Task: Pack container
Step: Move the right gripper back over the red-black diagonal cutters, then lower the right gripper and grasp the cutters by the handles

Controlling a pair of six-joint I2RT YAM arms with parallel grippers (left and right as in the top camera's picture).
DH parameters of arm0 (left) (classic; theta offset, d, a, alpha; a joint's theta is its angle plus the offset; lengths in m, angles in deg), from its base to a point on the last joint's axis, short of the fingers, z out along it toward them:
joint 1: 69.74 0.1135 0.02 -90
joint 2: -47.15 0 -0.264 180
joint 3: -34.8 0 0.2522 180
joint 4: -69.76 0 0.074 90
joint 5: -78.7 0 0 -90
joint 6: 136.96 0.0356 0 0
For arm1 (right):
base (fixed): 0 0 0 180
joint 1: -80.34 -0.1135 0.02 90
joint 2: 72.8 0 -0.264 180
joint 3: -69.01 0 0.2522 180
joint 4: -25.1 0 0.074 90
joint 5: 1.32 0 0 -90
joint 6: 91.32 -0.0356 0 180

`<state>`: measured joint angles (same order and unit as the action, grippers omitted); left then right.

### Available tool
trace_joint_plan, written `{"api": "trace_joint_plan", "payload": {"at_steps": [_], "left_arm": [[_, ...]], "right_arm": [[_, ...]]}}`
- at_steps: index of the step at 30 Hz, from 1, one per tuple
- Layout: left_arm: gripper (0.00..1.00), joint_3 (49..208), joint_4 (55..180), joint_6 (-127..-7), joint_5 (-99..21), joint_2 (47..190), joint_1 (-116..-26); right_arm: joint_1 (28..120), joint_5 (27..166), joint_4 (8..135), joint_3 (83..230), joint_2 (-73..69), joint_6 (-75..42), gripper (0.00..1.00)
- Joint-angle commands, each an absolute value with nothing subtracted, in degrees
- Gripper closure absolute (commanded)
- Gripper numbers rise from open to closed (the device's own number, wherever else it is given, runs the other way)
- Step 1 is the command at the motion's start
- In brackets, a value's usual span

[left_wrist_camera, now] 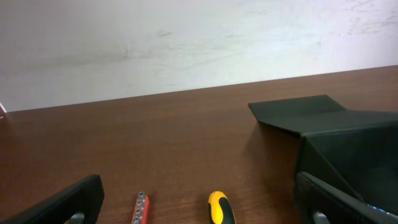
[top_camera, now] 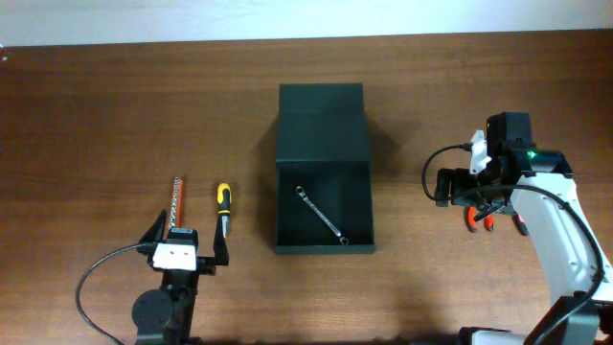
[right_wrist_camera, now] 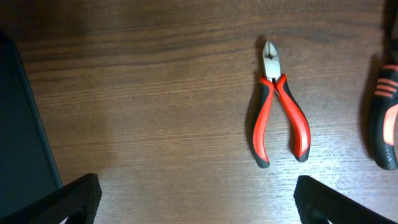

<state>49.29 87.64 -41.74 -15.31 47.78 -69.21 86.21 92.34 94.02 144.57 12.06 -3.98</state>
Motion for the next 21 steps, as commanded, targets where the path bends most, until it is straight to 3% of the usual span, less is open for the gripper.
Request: {"api": "trace_joint_plan", "payload": {"at_steps": [1, 21], "left_arm": [[0.01, 49.05, 87.88, -40.63, -14.92, 47.49, -68.81], [0.01, 49.05, 87.88, -40.61, -14.92, 47.49, -68.81]], "right_arm": [[86.42, 92.56, 93.15, 144.27, 12.23, 2.67, 0.01], [86.53, 91.25, 95.03, 144.27, 28.85, 5.77, 0.01]]}}
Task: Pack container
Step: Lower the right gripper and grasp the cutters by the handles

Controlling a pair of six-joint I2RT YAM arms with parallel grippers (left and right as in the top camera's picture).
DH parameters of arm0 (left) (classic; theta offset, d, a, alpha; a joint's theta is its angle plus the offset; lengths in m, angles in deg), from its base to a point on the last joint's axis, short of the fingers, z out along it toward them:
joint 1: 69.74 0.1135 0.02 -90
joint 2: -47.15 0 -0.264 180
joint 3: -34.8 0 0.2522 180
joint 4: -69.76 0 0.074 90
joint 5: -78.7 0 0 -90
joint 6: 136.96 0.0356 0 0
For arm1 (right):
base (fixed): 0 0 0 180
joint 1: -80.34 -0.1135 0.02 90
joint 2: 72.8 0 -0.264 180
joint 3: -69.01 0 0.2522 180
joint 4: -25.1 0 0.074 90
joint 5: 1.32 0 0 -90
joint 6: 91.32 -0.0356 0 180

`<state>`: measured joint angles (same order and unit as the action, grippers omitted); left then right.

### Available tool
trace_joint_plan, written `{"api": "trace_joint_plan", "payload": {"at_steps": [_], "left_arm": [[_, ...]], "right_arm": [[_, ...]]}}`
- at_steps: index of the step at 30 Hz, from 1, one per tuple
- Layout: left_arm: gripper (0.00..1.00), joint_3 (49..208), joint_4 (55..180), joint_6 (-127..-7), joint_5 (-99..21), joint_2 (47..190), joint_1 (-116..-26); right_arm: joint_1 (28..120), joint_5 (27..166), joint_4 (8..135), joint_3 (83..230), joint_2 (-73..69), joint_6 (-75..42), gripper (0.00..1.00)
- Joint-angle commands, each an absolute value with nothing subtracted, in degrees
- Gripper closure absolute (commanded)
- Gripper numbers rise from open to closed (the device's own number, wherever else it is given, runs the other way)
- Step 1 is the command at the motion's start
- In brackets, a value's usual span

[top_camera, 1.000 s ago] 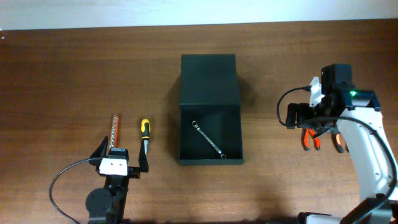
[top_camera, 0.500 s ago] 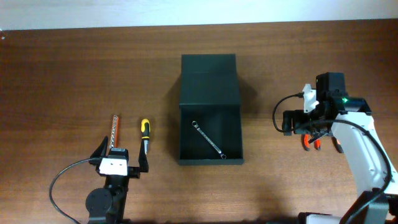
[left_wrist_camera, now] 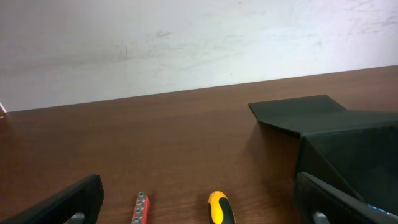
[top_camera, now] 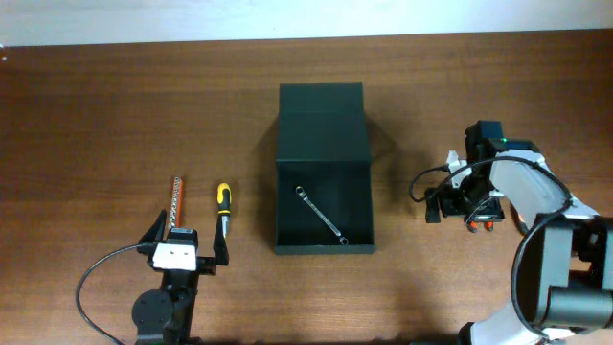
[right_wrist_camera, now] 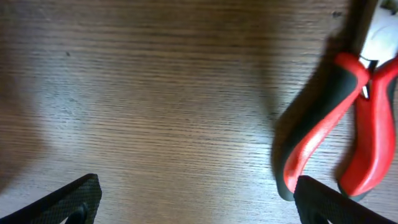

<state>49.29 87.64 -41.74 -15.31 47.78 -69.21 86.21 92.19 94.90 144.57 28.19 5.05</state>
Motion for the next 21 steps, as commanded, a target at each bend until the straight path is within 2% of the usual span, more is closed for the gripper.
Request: {"api": "trace_joint_plan", "payload": {"at_steps": [1, 13, 21], "left_arm": [[0.01, 49.05, 87.88, -40.63, -14.92, 47.49, -68.84], [0.01, 49.05, 87.88, -40.63, -14.92, 47.49, -68.84], [0.01, 49.05, 87.88, -40.63, -14.92, 47.49, -68.81]], "right_arm": [[86.69, 91.22, 95.01, 144.27, 28.85, 6.06, 0.01], [92.04, 91.97, 94.33, 144.27, 28.85, 7.04, 0.01], [91.95, 92.86, 94.13, 144.27, 28.85, 7.06, 0.01]]}}
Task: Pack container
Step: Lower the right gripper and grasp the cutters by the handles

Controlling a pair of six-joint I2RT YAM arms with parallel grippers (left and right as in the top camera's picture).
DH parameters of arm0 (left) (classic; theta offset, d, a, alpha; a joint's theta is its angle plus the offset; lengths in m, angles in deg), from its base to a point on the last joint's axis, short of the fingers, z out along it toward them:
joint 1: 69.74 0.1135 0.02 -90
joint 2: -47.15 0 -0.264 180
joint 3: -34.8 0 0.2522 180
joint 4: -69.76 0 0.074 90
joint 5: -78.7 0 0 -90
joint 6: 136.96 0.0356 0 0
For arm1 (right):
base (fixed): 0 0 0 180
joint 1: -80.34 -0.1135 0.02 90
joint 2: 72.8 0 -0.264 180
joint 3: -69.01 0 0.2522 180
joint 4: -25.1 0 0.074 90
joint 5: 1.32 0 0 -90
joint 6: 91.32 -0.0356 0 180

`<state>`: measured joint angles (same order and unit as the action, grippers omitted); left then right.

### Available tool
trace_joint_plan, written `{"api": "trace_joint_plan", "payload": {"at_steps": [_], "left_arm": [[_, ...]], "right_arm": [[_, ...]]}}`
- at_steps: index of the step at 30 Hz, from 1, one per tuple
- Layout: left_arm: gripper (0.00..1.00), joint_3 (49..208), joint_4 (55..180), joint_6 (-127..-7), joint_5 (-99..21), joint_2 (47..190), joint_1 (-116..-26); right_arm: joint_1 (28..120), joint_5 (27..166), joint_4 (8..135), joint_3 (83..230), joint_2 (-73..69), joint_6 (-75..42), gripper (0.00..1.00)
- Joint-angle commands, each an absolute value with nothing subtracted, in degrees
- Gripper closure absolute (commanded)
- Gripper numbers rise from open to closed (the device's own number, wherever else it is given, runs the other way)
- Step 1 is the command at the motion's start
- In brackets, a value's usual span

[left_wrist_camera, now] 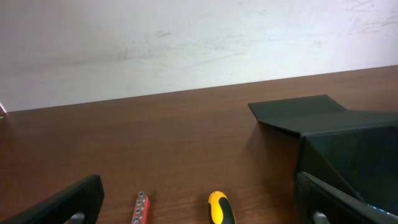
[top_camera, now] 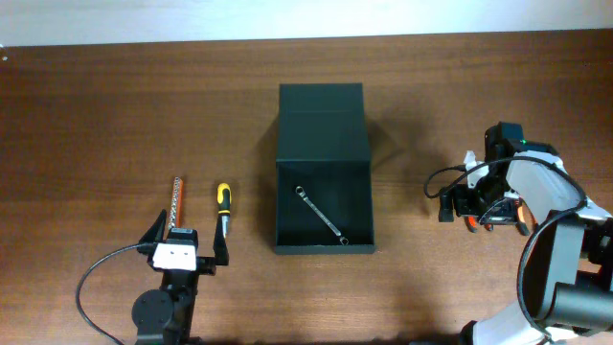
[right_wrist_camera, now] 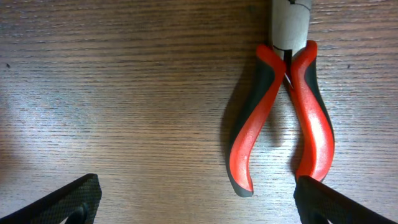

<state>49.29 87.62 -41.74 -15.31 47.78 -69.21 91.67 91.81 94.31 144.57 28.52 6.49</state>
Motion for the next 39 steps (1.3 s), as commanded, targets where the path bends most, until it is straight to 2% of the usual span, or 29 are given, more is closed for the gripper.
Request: {"api": "trace_joint_plan", "payload": {"at_steps": [1, 39], "left_arm": [[0.01, 49.05, 87.88, -40.63, -14.89, 47.49, -68.84], [0.01, 49.05, 87.88, -40.61, -14.89, 47.49, -68.81]], "right_arm": [[91.93, 93.02, 94.09, 144.27, 28.85, 7.06, 0.01], [91.95, 94.07, 91.09, 144.24, 30.0, 7.45, 0.01]]}}
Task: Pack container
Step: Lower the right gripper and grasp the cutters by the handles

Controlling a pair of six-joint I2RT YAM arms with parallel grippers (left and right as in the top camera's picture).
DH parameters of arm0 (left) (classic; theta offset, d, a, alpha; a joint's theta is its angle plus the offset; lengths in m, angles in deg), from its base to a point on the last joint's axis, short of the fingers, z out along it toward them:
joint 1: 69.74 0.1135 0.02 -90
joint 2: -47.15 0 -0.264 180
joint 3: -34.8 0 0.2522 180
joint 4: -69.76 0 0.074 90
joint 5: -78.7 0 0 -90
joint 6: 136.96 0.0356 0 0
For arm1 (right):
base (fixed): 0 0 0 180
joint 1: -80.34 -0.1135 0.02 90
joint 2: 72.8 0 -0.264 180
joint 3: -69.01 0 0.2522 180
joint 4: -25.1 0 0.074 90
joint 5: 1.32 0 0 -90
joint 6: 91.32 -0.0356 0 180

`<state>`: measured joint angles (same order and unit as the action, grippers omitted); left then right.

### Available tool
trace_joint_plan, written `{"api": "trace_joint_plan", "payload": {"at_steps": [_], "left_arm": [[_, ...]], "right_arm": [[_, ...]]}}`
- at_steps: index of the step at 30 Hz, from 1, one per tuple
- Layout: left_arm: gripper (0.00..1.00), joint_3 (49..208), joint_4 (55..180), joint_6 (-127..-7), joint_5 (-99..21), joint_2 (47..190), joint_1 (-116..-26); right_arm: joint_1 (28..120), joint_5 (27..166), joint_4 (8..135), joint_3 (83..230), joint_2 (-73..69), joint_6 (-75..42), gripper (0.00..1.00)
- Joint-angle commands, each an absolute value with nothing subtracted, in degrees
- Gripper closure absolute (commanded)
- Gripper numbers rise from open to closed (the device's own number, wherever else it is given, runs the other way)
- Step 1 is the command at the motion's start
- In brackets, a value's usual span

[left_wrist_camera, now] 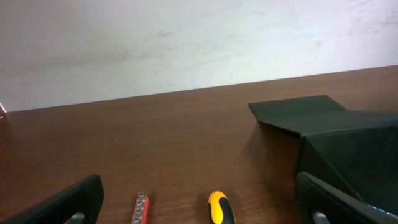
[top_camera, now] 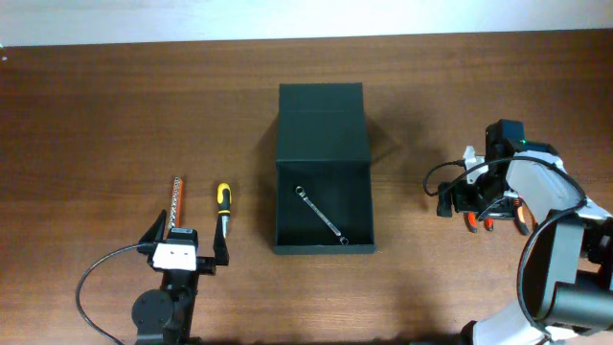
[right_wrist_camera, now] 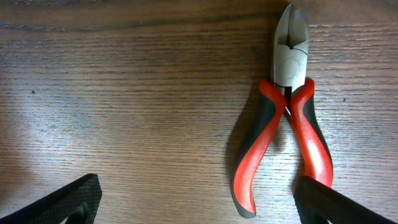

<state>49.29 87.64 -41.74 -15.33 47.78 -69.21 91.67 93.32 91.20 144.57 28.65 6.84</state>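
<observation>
A black open box [top_camera: 323, 249] sits mid-table with a silver wrench [top_camera: 321, 216] lying inside. Red-and-black cutting pliers [right_wrist_camera: 286, 124] lie flat on the wood to the right of the box, also seen as pliers [top_camera: 476, 222] under my right arm. My right gripper [right_wrist_camera: 196, 205] hangs open just over them, the handles toward its right finger and nothing gripped. A yellow-black screwdriver [top_camera: 222, 206] and a red bit holder [top_camera: 176, 201] lie left of the box. My left gripper [left_wrist_camera: 199, 208] stands open behind them, near the front edge.
The box's lid flap [top_camera: 322, 125] lies open toward the back. Another red-handled tool [top_camera: 520, 222] shows partly beside my right arm. The right arm's cable loops near the box's right side. A white wall rises behind the table in the left wrist view.
In the right wrist view the pliers now sit slightly lower and smaller, with their whole cutting head showing. The right gripper stays open. The left arm has not moved.
My right gripper was open well above the pliers, which looked small. Then it was close to the table with the pliers at the view's right edge. Then the handles lay between its fingers, as they do now. The left arm stayed put.
</observation>
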Motion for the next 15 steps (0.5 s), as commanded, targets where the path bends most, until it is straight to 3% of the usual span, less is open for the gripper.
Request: {"api": "trace_joint_plan", "payload": {"at_steps": [1, 15], "left_arm": [[0.01, 49.05, 87.88, -40.63, -14.92, 47.49, -68.81], [0.01, 49.05, 87.88, -40.61, -14.92, 47.49, -68.84]], "right_arm": [[91.93, 94.13, 91.09, 144.22, 30.97, 7.43, 0.01], [91.93, 94.48, 91.07, 144.22, 34.94, 7.45, 0.01]]}}
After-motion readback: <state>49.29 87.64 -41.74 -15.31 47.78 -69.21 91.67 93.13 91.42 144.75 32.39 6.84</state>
